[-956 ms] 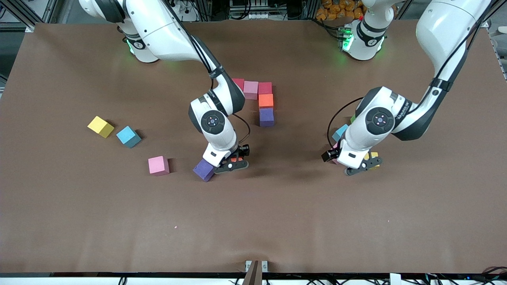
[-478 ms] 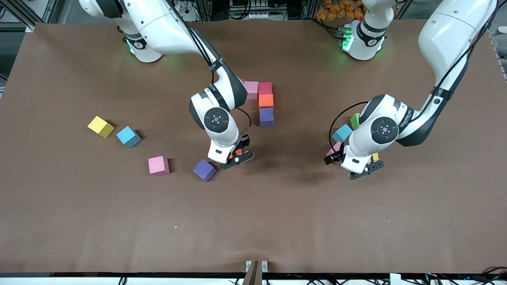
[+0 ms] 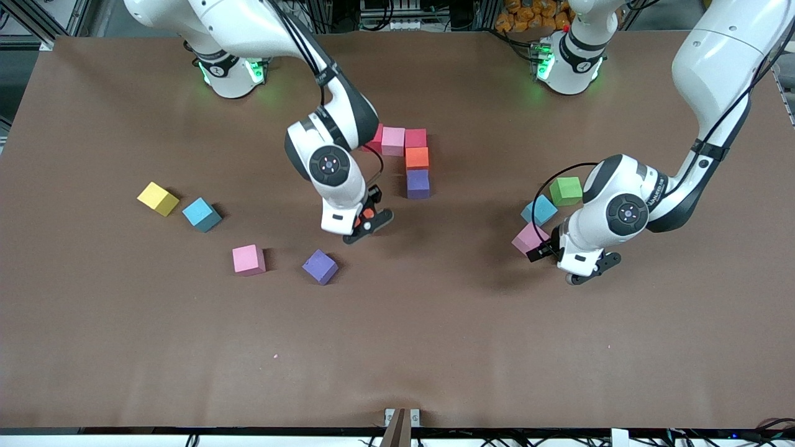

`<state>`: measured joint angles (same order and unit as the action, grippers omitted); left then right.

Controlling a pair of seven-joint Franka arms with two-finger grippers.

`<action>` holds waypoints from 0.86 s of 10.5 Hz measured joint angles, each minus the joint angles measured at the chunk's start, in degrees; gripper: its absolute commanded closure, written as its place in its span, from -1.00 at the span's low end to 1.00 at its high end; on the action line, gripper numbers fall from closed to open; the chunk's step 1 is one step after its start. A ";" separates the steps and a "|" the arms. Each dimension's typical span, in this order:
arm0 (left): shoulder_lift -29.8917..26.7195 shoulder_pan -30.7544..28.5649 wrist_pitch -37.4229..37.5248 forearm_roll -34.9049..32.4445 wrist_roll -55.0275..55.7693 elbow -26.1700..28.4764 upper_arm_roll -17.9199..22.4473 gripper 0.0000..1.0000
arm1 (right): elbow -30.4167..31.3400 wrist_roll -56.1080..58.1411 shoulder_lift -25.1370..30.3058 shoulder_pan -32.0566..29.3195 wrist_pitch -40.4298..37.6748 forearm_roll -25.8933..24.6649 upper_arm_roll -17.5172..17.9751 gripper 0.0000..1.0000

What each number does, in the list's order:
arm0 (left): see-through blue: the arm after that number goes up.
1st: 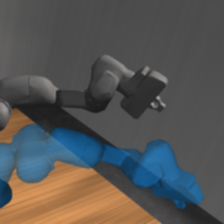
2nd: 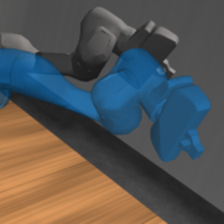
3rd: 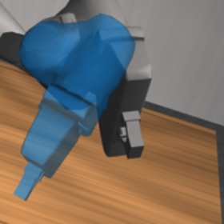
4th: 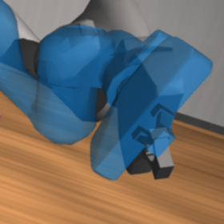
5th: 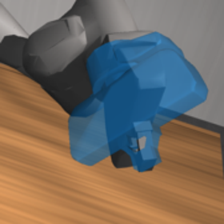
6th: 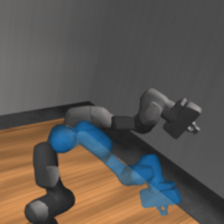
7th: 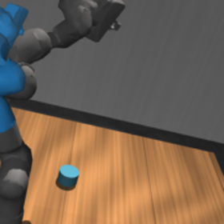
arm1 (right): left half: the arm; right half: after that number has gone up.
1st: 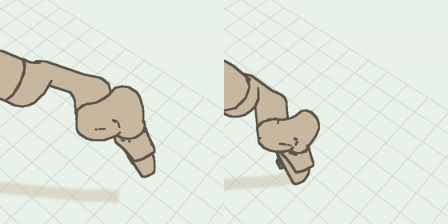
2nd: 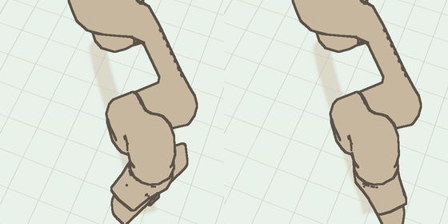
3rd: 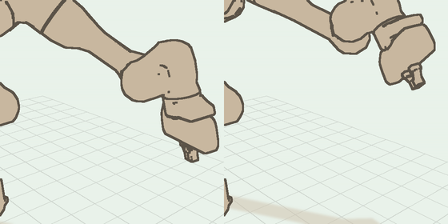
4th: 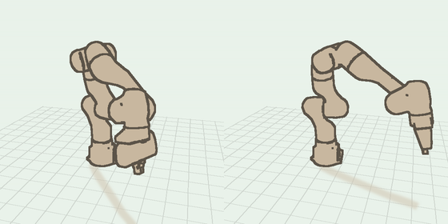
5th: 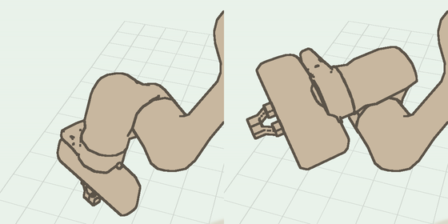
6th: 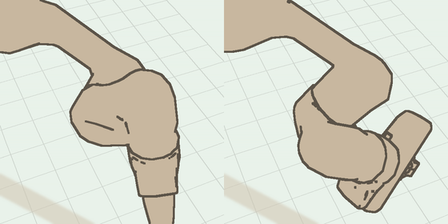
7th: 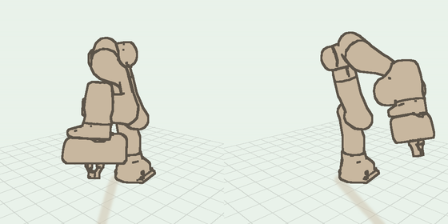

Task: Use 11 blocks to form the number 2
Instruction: 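Set orange on the column with the right gripper while the left gripper grasps pink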

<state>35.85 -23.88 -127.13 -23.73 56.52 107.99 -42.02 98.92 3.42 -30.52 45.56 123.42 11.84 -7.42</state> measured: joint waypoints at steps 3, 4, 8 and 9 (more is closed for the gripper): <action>1.52 0.57 -0.01 0.00 1.33 0.07 -0.31 -1.00 | 3.96 9.87 3.33 1.76 0.64 -0.67 0.00 0.28; 2.27 0.78 -0.03 0.00 2.19 0.09 -0.32 -1.00 | 4.51 13.94 3.74 1.78 1.21 -0.91 -0.04 0.28; 3.90 0.82 -0.03 0.00 2.40 0.18 -0.32 -0.86 | 5.49 25.32 3.75 2.69 3.75 -1.02 0.04 0.27; 4.24 0.86 -0.03 0.00 2.40 0.20 -0.33 -0.63 | 5.60 27.49 3.75 3.43 4.10 -1.03 0.06 0.27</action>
<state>40.09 -23.02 -127.16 -23.73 58.91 108.19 -42.35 104.52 30.91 -26.78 48.99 127.51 10.81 -7.36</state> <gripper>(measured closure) 0.018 0.441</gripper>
